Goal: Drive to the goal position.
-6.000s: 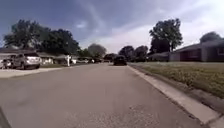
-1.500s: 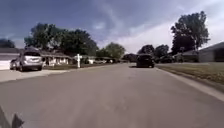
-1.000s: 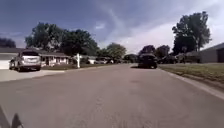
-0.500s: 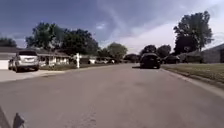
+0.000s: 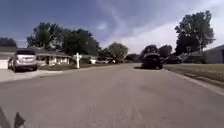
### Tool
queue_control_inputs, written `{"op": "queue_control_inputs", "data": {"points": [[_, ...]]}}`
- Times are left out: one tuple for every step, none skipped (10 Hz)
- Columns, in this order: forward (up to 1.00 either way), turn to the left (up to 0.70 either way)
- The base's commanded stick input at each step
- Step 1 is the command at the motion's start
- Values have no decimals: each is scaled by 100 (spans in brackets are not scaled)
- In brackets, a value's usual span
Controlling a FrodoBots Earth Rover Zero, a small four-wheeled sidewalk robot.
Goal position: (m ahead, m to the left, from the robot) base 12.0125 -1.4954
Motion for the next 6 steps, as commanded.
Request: {"op": "queue_control_inputs", "data": {"points": [[70,3],[70,3],[70,3],[70,3],[70,3],[70,3]]}}
